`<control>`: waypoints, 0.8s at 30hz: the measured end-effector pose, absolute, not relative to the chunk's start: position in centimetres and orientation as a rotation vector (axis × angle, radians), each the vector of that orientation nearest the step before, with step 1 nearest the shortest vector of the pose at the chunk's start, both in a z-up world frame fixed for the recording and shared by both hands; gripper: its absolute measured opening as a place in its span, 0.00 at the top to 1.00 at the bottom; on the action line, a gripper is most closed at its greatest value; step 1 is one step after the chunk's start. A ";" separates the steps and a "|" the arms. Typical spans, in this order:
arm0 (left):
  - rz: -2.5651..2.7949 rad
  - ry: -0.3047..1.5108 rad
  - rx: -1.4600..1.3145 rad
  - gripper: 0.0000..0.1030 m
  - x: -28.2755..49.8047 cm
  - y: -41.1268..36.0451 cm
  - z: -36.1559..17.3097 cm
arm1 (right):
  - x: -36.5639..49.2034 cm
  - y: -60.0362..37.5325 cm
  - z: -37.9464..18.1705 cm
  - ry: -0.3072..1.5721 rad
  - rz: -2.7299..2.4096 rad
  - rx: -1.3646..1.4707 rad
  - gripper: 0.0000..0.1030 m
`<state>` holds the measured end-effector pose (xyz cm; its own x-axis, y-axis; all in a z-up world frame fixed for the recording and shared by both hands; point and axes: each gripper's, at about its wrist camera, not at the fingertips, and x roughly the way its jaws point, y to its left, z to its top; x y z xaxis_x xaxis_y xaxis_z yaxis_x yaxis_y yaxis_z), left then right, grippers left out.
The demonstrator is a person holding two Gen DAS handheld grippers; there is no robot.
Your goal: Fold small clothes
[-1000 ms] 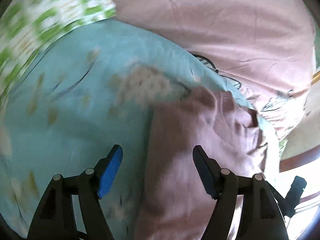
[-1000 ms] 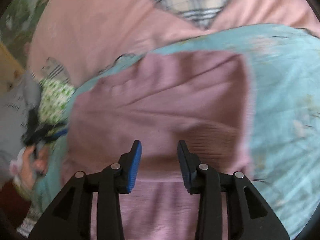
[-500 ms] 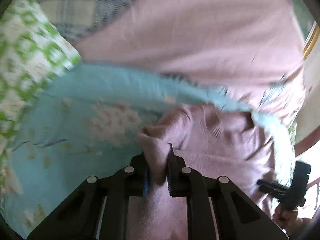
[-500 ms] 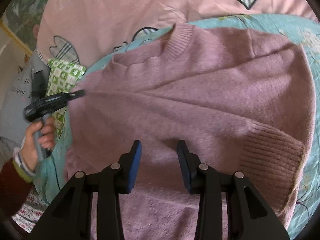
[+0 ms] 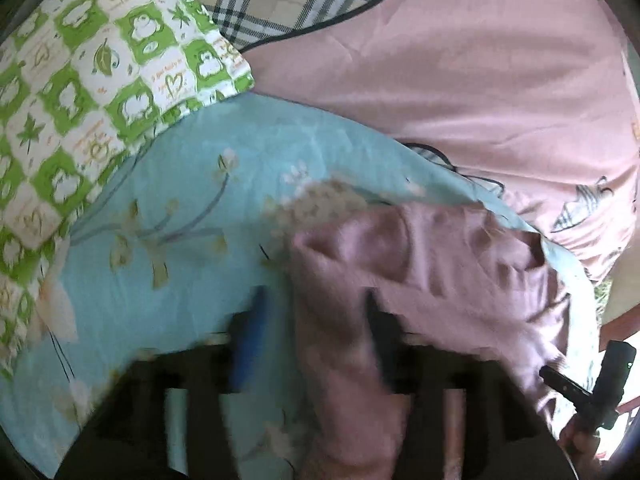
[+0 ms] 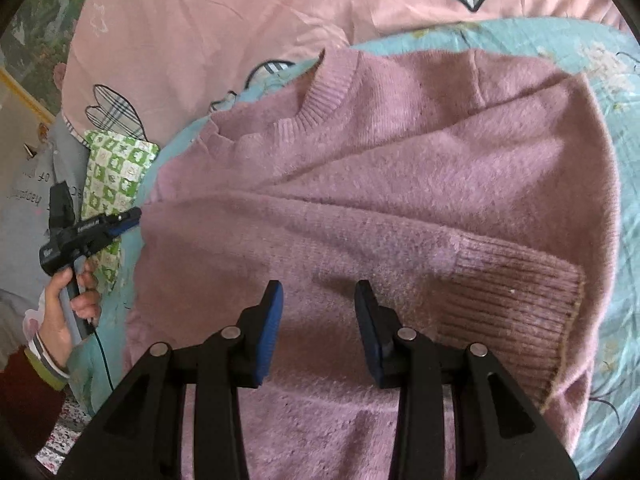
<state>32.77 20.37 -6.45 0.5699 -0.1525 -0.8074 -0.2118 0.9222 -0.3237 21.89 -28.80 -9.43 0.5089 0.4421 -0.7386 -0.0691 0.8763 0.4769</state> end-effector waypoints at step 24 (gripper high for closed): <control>0.083 1.052 -0.341 0.66 25.5 14.4 -5.0 | 17.3 -34.8 -7.1 0.905 0.139 0.529 0.62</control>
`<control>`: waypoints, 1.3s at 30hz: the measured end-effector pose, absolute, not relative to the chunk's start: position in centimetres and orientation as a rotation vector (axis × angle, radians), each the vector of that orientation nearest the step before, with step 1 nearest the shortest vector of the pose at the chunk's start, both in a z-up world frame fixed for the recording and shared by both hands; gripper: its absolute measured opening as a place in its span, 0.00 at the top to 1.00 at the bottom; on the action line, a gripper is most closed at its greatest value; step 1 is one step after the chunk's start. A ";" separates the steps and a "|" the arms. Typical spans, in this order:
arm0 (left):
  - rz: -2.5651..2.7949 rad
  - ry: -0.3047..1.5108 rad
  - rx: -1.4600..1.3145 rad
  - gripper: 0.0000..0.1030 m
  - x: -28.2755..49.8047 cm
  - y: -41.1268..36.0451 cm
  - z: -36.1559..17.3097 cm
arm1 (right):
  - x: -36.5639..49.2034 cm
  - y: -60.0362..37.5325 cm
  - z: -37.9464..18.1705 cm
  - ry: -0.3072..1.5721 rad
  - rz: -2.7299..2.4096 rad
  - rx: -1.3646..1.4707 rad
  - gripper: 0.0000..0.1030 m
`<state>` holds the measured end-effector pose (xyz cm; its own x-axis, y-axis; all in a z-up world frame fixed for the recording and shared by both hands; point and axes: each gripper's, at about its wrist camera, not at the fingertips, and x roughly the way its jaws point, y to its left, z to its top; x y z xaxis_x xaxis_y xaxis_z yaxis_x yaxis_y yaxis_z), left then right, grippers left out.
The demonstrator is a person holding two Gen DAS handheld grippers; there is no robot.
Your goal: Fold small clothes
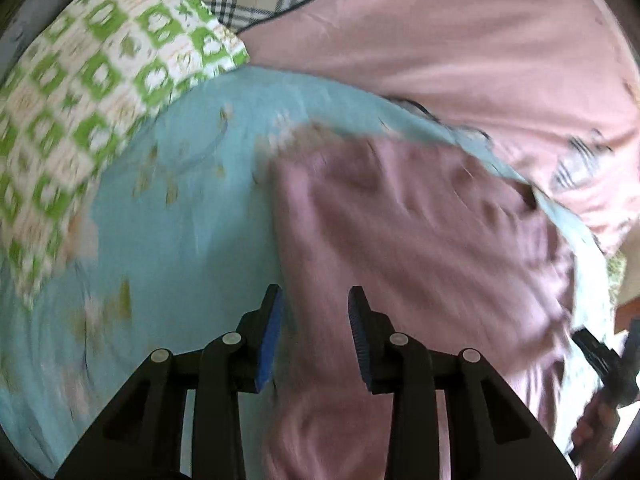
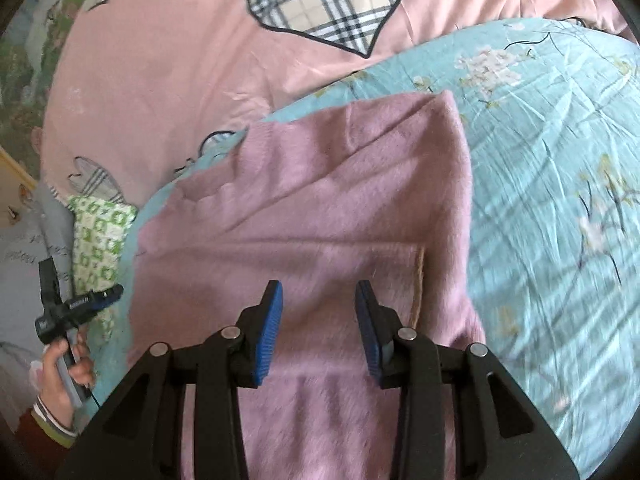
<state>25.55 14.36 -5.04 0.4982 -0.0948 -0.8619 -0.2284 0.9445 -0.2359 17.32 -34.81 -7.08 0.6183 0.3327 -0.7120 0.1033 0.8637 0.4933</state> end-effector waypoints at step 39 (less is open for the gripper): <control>-0.216 1.513 -0.244 0.90 6.3 -5.2 -11.4 | -8.8 -33.8 -6.9 0.933 0.019 0.578 0.54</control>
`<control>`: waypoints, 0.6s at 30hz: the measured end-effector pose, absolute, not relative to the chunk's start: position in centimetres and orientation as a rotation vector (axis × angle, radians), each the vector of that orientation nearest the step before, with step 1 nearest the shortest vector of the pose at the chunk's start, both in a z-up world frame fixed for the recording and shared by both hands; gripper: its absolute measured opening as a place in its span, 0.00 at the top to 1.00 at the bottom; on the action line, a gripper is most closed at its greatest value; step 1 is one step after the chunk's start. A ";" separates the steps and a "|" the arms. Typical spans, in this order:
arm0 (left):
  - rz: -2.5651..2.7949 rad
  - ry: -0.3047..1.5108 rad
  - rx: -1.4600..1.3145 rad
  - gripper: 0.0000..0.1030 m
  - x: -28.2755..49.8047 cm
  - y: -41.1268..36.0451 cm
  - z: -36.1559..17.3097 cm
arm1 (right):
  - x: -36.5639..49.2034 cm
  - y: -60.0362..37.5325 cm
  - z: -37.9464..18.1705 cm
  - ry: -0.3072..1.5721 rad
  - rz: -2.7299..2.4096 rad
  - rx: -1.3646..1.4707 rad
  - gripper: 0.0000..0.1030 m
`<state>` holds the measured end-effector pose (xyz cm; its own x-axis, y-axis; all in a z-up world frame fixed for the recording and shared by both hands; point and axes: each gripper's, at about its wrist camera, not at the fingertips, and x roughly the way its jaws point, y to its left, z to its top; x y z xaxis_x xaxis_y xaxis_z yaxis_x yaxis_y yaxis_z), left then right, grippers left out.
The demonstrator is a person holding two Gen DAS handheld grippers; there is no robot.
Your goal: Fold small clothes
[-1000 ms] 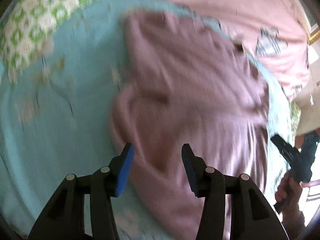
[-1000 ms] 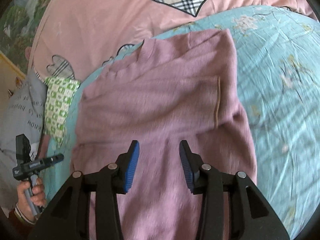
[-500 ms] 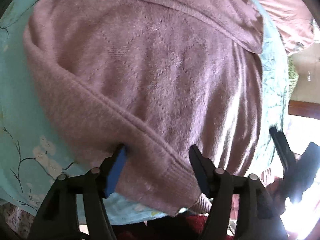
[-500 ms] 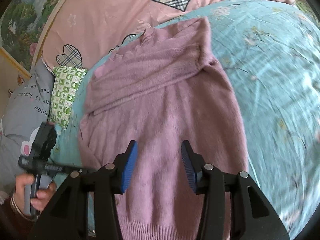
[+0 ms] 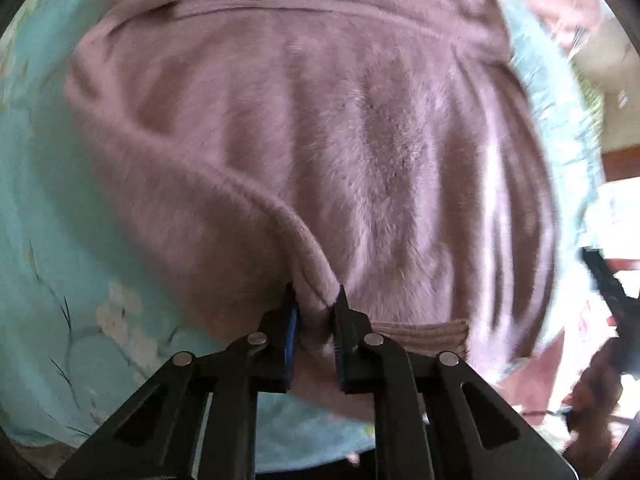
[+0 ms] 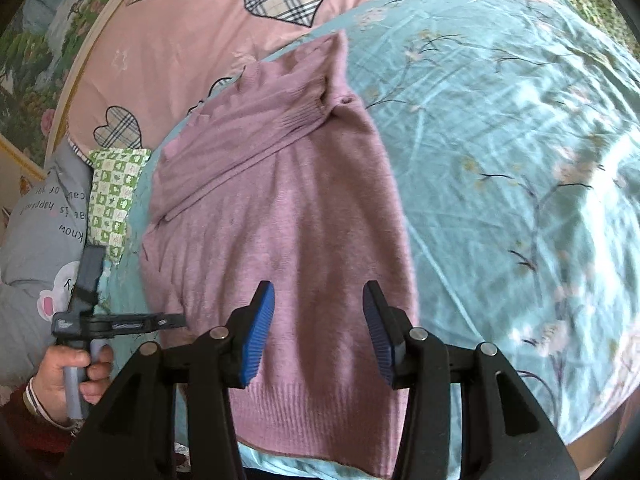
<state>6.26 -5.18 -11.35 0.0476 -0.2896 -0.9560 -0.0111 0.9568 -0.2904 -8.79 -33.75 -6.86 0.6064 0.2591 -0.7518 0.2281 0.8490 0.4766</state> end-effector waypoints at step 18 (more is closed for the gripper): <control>-0.255 1.315 -0.588 0.92 -4.6 7.7 -12.0 | -12.0 -34.4 -9.9 1.107 0.063 0.516 0.54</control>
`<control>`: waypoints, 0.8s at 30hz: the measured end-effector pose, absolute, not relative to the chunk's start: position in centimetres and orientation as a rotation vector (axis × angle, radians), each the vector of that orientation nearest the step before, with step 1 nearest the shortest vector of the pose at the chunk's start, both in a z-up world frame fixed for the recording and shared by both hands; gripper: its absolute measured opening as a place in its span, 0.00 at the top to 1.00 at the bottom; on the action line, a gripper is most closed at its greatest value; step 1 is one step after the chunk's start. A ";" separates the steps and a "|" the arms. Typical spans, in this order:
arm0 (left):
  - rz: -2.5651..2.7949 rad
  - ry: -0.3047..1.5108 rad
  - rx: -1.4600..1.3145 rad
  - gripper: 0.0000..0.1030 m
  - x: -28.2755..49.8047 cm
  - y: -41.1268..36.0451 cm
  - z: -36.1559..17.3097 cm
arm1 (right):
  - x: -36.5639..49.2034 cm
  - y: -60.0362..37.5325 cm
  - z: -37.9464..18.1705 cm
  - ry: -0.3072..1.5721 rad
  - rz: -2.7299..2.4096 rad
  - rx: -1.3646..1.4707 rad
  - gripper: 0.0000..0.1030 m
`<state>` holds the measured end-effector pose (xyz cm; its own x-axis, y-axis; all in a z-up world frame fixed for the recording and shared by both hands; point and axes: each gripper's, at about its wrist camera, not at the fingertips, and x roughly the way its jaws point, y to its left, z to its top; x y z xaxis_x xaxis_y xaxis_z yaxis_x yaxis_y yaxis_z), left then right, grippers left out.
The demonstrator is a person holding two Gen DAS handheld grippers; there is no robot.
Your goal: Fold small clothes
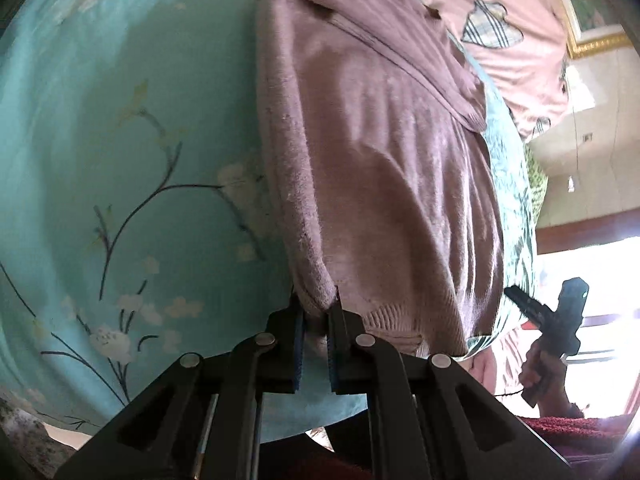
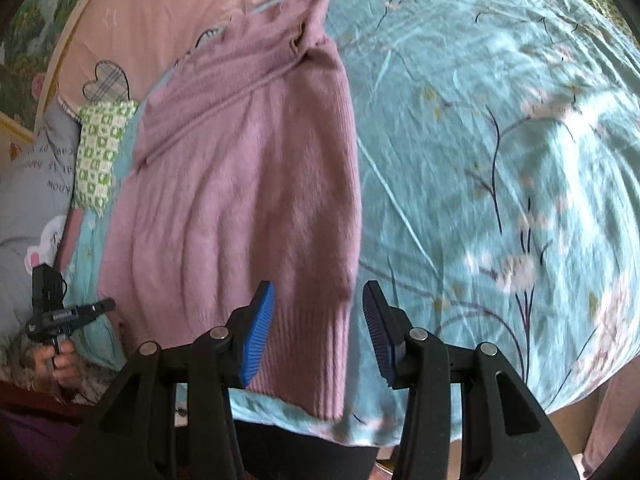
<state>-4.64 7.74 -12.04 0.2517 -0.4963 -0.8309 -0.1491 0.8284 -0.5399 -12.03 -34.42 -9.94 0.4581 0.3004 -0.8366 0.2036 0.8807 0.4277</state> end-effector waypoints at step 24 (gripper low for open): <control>-0.300 1.321 -0.545 0.96 -7.8 7.2 -12.6 | -15.1 -36.2 -11.6 1.059 0.121 0.719 0.95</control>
<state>-7.83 7.24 -12.63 0.2343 -0.5047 -0.8309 -0.0961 0.8385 -0.5364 -15.08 -36.18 -11.59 0.5060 0.4215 -0.7525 0.2403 0.7690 0.5923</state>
